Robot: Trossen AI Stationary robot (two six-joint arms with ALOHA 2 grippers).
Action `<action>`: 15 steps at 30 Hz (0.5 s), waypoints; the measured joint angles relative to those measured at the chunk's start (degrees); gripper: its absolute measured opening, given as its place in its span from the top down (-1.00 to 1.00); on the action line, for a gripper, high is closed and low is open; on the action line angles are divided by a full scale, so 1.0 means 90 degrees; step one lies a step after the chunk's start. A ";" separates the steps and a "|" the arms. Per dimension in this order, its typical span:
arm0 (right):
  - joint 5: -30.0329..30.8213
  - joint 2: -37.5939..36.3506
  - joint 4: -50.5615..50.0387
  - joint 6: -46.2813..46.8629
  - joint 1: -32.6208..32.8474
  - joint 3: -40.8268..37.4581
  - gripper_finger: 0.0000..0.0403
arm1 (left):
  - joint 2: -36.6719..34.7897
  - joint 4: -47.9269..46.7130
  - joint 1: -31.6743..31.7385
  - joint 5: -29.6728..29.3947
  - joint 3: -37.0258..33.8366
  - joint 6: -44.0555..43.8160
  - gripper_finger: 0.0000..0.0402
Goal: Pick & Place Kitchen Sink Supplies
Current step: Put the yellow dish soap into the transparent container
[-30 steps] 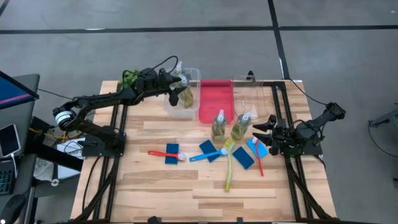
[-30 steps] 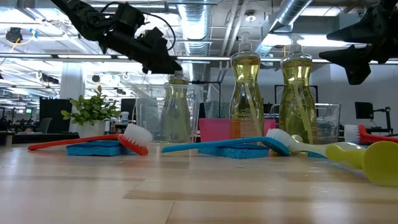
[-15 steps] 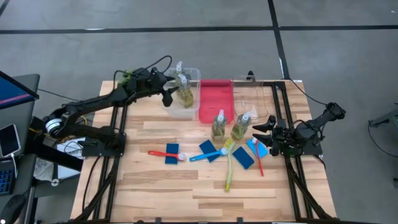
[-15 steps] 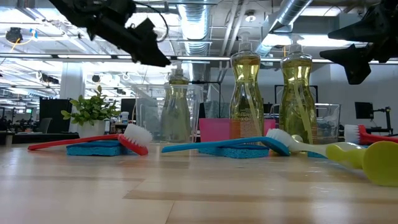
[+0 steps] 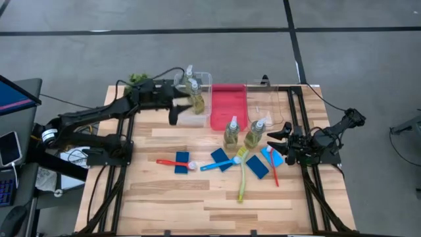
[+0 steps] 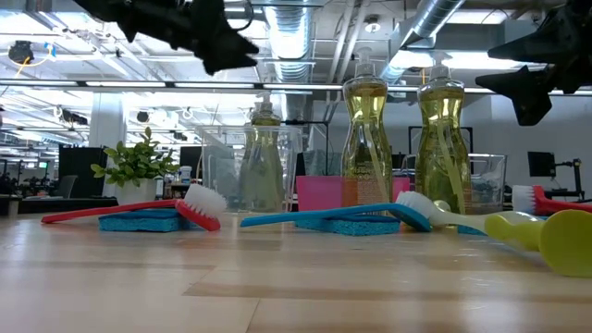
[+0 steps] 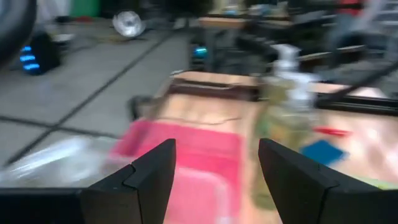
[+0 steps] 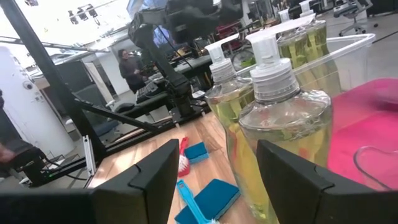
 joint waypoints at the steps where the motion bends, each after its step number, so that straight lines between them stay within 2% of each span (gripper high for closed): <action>1: 0.0000 0.0000 0.0000 -0.0058 0.0000 0.0000 -0.04 | 0.0014 0.0013 -0.0142 0.0063 -0.0001 -0.0006 -0.15; 7: 0.0007 -0.0002 0.0000 -0.0525 -0.0005 -0.0002 -0.04 | 0.0370 0.0742 -0.0913 0.0055 -0.0002 -0.0007 -0.15; 15: 0.0012 -0.0001 0.0019 -0.0707 -0.0005 -0.0002 -0.04 | 0.1549 0.2264 -0.1500 0.0036 0.0001 -0.0007 -0.15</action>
